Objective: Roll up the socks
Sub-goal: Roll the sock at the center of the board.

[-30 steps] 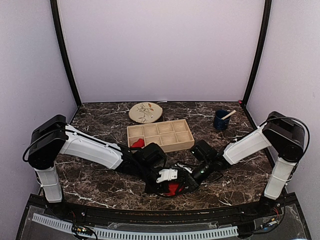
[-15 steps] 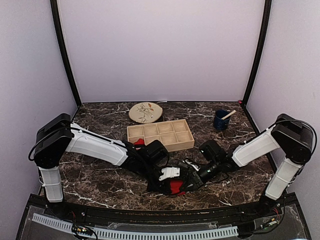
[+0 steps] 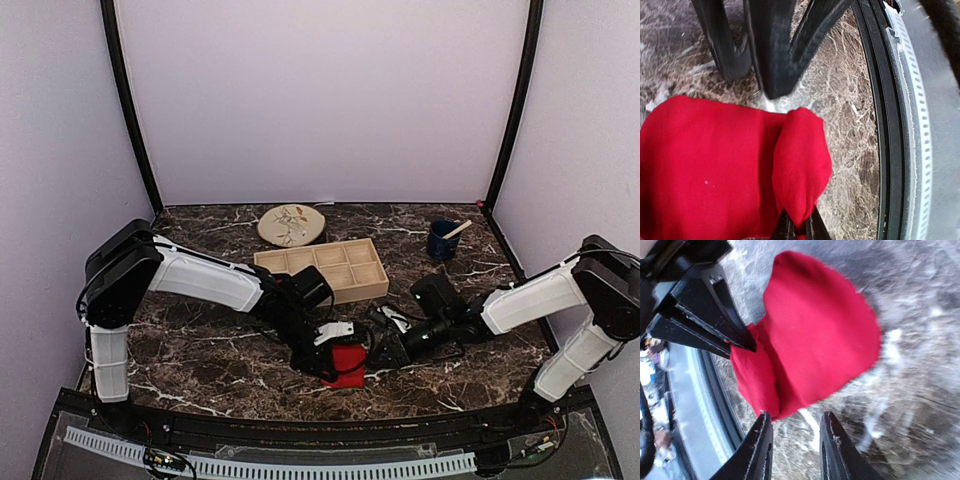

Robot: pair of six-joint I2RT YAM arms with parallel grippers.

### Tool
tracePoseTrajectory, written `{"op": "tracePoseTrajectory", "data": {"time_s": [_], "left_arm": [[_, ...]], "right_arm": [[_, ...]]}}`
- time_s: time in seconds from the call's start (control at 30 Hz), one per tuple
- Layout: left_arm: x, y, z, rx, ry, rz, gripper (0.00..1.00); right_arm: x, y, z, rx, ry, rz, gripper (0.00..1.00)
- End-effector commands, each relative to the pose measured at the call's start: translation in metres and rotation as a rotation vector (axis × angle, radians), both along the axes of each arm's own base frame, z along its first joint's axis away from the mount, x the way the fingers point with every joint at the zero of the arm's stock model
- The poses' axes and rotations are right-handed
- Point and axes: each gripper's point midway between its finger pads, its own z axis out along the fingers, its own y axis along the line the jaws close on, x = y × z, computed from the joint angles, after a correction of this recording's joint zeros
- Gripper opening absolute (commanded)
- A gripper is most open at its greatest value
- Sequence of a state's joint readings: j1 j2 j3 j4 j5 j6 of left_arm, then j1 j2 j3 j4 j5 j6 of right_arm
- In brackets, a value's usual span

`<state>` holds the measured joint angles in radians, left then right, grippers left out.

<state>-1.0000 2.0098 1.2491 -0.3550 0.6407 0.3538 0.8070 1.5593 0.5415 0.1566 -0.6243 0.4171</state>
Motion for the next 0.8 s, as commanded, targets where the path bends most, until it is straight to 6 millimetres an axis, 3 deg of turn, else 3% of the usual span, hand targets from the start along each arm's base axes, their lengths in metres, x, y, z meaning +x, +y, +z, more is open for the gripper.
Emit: {"op": "tracePoseTrajectory", "data": {"time_s": [0.0,0.3,0.57,0.77], "left_arm": [[-0.01,0.012,-0.002,0.067,0.135,0.008,0.0],[-0.014,0.013,-0.009,0.098,0.253,0.007,0.0],[-0.012,0.015,-0.01,0.11,0.329,0.013,0.0],[-0.011,0.017,-0.012,0.121,0.365,0.019,0.0]], "right_arm": [[0.02,-0.017,-0.003,-0.084,-0.125,-0.097,0.31],[0.024,-0.024,0.009,-0.179,-0.361,-0.145,0.31],[0.01,-0.013,0.03,-0.201,-0.555,-0.092,0.33],[-0.007,-0.004,0.035,-0.218,-0.638,-0.02,0.36]]}}
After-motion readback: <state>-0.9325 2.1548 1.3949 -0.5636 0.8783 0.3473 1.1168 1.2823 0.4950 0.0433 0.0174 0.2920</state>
